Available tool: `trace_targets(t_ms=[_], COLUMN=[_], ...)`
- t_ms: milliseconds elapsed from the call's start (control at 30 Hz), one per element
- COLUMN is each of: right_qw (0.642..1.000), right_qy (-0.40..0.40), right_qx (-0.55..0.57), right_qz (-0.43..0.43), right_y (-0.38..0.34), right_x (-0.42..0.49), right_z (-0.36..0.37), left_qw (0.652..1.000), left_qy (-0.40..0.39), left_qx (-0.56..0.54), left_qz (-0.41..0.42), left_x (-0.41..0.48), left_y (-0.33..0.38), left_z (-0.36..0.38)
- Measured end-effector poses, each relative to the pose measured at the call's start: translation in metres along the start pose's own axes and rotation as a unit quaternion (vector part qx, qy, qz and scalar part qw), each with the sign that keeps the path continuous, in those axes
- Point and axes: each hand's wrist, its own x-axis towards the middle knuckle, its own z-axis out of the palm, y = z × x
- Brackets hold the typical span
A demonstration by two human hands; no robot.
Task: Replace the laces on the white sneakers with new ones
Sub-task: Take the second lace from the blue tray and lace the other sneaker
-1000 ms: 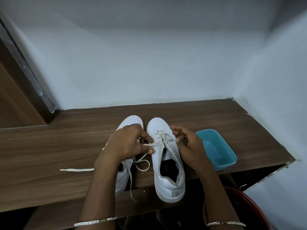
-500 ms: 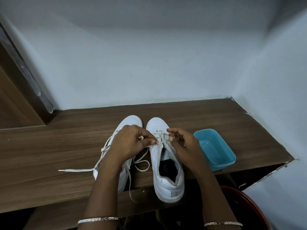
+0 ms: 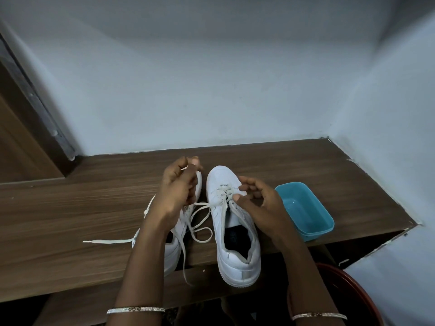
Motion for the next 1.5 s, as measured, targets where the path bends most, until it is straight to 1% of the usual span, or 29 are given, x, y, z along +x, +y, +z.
trace_targets(t_ms=[33, 67, 133, 200, 300, 467, 600, 733, 1033, 1200, 1400, 1467, 1500], right_qw=[1.000, 0.999, 0.996, 0.993, 0.991, 0.993, 0.994, 0.995, 0.996, 0.997, 0.998, 0.997, 0.997], right_qy=[-0.025, -0.051, -0.090, -0.114, -0.128, -0.103, -0.099, -0.088, -0.084, -0.071, -0.061, -0.066, -0.067], right_qx=[0.008, 0.013, -0.002, -0.029, -0.045, -0.054, -0.040, -0.041, -0.043, -0.038, -0.034, -0.031, -0.033], right_qz=[0.003, 0.007, 0.008, 0.003, 0.006, 0.026, 0.019, 0.017, 0.001, -0.005, 0.000, 0.001, 0.000], right_y=[0.000, -0.001, 0.000, 0.002, 0.002, 0.000, -0.003, -0.004, -0.011, -0.012, -0.012, -0.012, -0.012], right_x=[0.000, 0.000, -0.001, -0.001, 0.000, -0.001, -0.004, -0.004, -0.006, -0.006, -0.006, -0.006, -0.006], right_z=[-0.002, -0.003, -0.004, -0.003, -0.001, -0.002, -0.002, 0.000, -0.002, -0.001, -0.003, -0.003, -0.003], left_qw=[0.996, 0.981, 0.940, 0.907, 0.880, 0.864, 0.874, 0.886, 0.902, 0.894, 0.862, 0.865, 0.869], left_qy=[-0.008, -0.027, -0.086, -0.119, -0.123, -0.131, -0.141, -0.181, -0.225, -0.218, -0.252, -0.236, -0.208], left_qx=[0.090, 0.182, 0.320, 0.397, 0.455, 0.483, 0.462, 0.427, 0.369, 0.390, 0.439, 0.441, 0.448], left_qz=[0.025, 0.054, 0.083, 0.078, 0.066, 0.056, 0.047, 0.014, 0.013, 0.002, -0.044, -0.038, -0.021], left_x=[0.000, 0.000, -0.001, -0.003, -0.005, -0.004, -0.004, -0.004, -0.006, -0.007, -0.013, -0.014, -0.013], left_y=[-0.001, -0.002, -0.005, -0.008, -0.008, -0.005, -0.006, -0.009, -0.005, 0.000, 0.011, 0.012, 0.010], left_z=[0.000, 0.000, 0.002, 0.005, 0.005, 0.005, 0.004, 0.002, -0.005, -0.007, -0.008, -0.005, -0.003])
